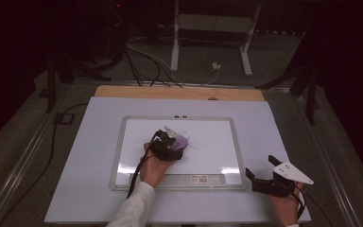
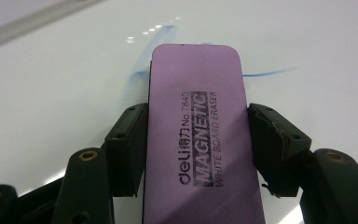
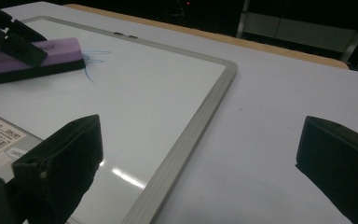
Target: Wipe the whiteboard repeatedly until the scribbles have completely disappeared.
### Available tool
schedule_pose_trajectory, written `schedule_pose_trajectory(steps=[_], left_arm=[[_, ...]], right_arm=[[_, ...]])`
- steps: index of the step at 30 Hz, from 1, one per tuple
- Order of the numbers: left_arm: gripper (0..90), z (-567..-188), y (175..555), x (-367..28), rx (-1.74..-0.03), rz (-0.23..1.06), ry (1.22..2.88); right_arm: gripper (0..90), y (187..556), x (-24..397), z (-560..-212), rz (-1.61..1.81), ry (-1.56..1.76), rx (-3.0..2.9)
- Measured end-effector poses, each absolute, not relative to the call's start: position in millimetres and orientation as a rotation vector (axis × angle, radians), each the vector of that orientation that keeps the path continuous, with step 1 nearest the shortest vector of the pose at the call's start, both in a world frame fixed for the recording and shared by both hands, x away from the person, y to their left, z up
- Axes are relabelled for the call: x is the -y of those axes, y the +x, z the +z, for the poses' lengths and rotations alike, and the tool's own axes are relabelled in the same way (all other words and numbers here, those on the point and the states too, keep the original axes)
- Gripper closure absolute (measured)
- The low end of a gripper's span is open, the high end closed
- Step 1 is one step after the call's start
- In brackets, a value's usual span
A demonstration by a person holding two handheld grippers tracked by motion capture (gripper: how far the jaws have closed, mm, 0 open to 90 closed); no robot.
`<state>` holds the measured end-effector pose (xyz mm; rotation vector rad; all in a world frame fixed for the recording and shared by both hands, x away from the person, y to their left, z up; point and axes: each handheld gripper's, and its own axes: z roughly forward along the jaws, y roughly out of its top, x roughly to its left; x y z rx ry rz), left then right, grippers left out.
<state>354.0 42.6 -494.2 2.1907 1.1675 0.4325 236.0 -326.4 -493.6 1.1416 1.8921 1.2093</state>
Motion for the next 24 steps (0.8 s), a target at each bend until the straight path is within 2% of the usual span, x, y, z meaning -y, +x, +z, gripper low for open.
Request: schedule_pose_trajectory(steps=[3, 7, 16, 19, 24], left_arm=[[42.0, -493.9, 360.6, -56.0, -1.238, 0.484, 2.168], [42.1, -494.4, 364.7, -64.0, -1.279, 0.471, 2.143], [42.0, -495.5, 349.1, -27.5, -1.067, 0.351, 2.211], [42.0, -495.0, 350.1, -27.8, -1.066, 0.362, 2.22], [42.1, -493.5, 361.6, -46.8, -1.185, 0.465, 2.202]], right_arm=[[0.9, 236.1, 327.0, -493.6, 1.21, 1.142, -1.892], [0.9, 236.3, 325.6, -493.8, 1.206, 1.139, -1.896], [0.9, 236.1, 324.7, -493.9, 1.208, 1.14, -1.898], [0.9, 236.0, 325.6, -493.7, 1.208, 1.141, -1.896], [0.9, 235.6, 326.0, -493.5, 1.208, 1.14, -1.893]])
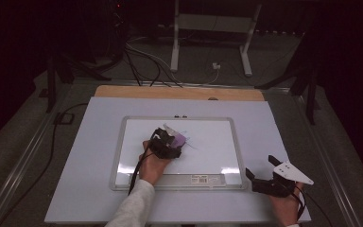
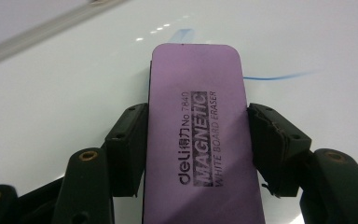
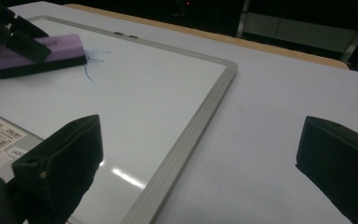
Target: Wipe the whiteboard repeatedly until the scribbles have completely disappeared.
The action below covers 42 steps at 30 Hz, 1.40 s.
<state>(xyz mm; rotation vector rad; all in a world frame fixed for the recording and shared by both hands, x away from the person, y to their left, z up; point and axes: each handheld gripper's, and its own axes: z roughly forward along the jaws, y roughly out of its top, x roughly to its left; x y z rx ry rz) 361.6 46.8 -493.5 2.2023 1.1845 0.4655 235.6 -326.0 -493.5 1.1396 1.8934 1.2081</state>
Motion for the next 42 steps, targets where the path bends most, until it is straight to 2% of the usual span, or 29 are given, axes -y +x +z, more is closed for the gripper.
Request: schedule_pose_trajectory(steps=[5, 9, 16, 20, 22, 23, 28, 32, 42], left_arm=[[42.1, -494.8, 373.7, -69.6, -1.292, 0.548, 2.152], [42.1, -494.6, 379.2, -70.8, -1.318, 0.554, 2.143], [42.1, -493.3, 381.6, -55.3, -1.276, 0.517, 2.177], [42.1, -493.3, 371.8, -37.8, -1.165, 0.447, 2.217], [42.1, -492.9, 370.8, -35.9, -1.147, 0.461, 2.231], [42.1, -493.2, 372.3, -37.8, -1.161, 0.444, 2.218], [42.1, -492.2, 382.0, -52.7, -1.251, 0.546, 2.207], [42.2, -492.5, 387.8, -62.9, -1.307, 0.524, 2.175], [42.2, -491.7, 366.0, -18.8, -1.107, 0.476, 2.264]], right_arm=[[0.9, 235.8, 325.7, -493.6, 1.206, 1.141, -1.895], [0.9, 235.9, 325.3, -493.8, 1.206, 1.138, -1.897], [0.9, 235.9, 324.4, -493.8, 1.206, 1.135, -1.899], [0.9, 236.2, 324.4, -494.0, 1.206, 1.133, -1.901], [0.9, 236.0, 324.4, -493.9, 1.205, 1.134, -1.9], [0.9, 235.7, 324.5, -493.7, 1.206, 1.134, -1.9], [0.9, 235.2, 325.8, -493.5, 1.208, 1.137, -1.895], [0.9, 235.6, 325.3, -493.7, 1.206, 1.136, -1.897], [0.9, 236.0, 322.5, -494.3, 1.201, 1.128, -1.907]])
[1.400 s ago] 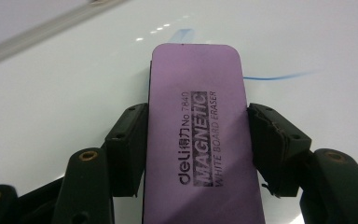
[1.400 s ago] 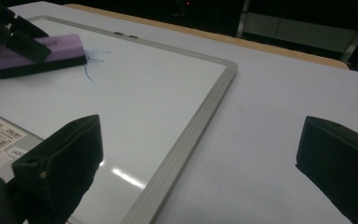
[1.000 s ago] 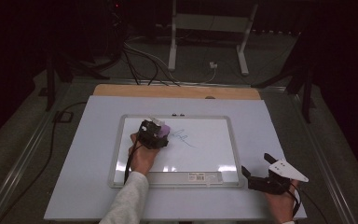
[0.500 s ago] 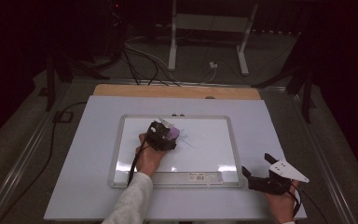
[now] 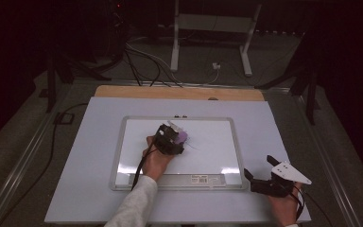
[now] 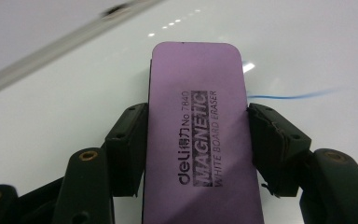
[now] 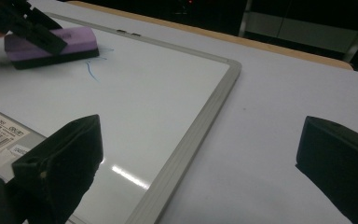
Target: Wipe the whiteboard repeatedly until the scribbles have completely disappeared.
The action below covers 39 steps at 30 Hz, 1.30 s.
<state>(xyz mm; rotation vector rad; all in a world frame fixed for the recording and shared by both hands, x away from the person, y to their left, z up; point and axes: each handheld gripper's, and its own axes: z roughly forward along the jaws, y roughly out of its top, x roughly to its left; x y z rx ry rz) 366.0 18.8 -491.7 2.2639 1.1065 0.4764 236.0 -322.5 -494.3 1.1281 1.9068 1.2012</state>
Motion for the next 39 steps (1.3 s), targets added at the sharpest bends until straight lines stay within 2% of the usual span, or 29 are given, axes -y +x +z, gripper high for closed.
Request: schedule_pose_trajectory(steps=[4, 7, 13, 17, 22, 30, 32, 34, 39], left_arm=[[42.1, -491.9, 355.1, -3.0, -0.997, 0.408, 2.29], [42.1, -492.1, 356.5, -4.8, -0.991, 0.38, 2.288], [42.2, -491.9, 372.5, -30.4, -1.128, 0.437, 2.248], [42.2, -493.6, 382.0, -45.2, -1.217, 0.41, 2.188], [42.2, -493.2, 373.3, -25.1, -1.143, 0.429, 2.227], [42.1, -492.6, 353.6, 16.9, -0.953, 0.326, 2.292], [42.1, -492.1, 351.2, 21.4, -0.925, 0.344, 2.308], [42.1, -492.0, 353.6, 19.8, -0.932, 0.332, 2.307], [42.2, -491.6, 364.1, 3.3, -1.025, 0.399, 2.287]], right_arm=[[0.9, 236.1, 322.3, -494.5, 1.199, 1.128, -1.909], [0.9, 235.6, 322.6, -494.1, 1.2, 1.127, -1.907], [0.9, 235.6, 324.2, -494.1, 1.198, 1.13, -1.903], [0.9, 235.6, 323.7, -494.0, 1.2, 1.13, -1.903], [0.9, 236.0, 322.3, -494.3, 1.197, 1.126, -1.908], [0.9, 235.6, 322.2, -494.1, 1.199, 1.122, -1.909], [0.9, 235.6, 322.1, -494.2, 1.198, 1.122, -1.91], [0.9, 235.6, 322.0, -494.3, 1.197, 1.121, -1.91], [0.9, 234.7, 323.0, -493.8, 1.197, 1.123, -1.906]])
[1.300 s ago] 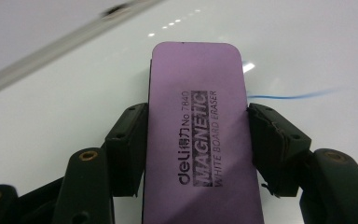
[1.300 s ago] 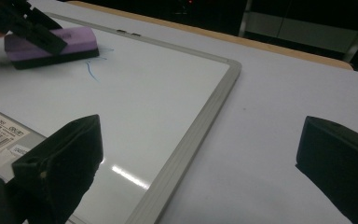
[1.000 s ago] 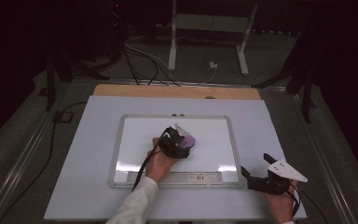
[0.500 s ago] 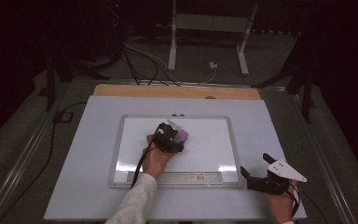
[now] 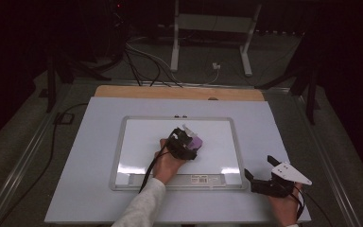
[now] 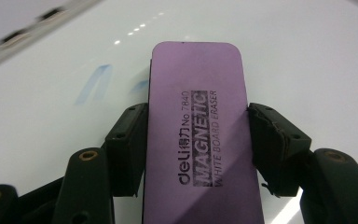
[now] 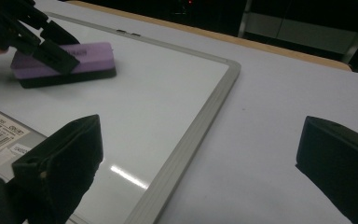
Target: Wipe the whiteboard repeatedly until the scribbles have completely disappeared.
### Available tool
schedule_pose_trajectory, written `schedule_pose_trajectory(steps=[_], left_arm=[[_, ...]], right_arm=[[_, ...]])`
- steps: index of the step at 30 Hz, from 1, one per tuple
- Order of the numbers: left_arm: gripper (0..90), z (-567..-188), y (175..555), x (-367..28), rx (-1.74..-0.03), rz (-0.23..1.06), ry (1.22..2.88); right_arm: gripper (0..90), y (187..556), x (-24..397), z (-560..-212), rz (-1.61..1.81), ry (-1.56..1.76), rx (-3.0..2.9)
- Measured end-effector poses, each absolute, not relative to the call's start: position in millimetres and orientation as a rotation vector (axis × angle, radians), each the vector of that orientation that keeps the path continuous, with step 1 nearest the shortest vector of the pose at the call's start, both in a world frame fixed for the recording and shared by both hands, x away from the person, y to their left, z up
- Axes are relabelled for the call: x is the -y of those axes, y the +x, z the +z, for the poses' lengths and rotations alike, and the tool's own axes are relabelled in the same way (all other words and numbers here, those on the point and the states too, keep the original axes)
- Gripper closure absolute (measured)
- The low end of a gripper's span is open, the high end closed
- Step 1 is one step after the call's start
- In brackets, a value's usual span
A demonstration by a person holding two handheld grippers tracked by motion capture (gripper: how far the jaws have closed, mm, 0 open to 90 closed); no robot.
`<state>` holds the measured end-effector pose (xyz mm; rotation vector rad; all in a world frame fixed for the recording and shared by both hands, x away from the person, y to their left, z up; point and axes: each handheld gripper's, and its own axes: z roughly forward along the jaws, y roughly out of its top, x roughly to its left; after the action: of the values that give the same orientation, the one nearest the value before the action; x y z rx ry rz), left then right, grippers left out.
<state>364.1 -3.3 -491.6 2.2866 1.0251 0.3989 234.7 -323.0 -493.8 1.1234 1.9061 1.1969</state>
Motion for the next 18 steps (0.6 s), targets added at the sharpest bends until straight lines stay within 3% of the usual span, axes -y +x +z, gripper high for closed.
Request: schedule_pose_trajectory(steps=[18], left_arm=[[42.2, -492.4, 390.7, -58.6, -1.292, 0.515, 2.187]], right_arm=[[0.9, 234.2, 325.0, -493.3, 1.199, 1.13, -1.898]])
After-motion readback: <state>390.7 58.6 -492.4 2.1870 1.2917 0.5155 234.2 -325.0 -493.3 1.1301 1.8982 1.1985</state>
